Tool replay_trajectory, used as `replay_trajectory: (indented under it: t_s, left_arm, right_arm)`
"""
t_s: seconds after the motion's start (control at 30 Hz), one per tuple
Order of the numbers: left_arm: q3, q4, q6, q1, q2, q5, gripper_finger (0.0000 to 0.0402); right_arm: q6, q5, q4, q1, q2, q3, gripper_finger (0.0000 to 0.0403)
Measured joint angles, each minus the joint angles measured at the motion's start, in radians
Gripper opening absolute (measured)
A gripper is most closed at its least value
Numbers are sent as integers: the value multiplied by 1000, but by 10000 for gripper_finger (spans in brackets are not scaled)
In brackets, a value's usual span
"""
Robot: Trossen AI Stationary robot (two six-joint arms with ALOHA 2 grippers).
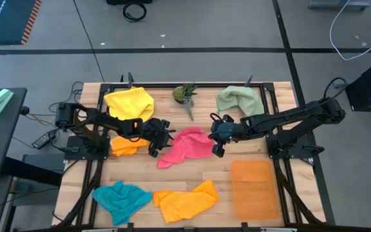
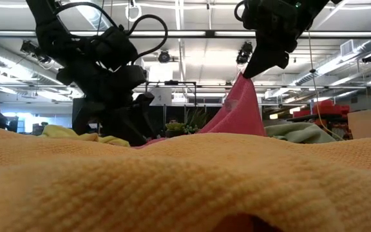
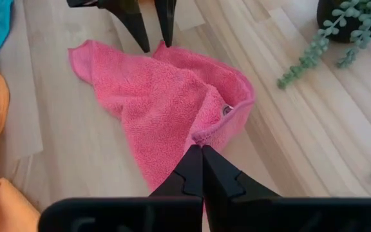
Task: Fold microfiber towels
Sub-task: Fold the pink microfiber towel
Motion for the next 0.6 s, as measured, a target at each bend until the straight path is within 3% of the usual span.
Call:
replay_trajectory:
  t_s: [0.23, 0.6]
  left_arm:
    - [0, -5, 0, 29, 0, 0, 116]
    - [0, -16, -1, 19, 0, 0, 16]
  right_arm:
    - [2, 0, 2, 0, 0, 0, 3]
    - [9, 0, 2, 0, 0, 0, 3]
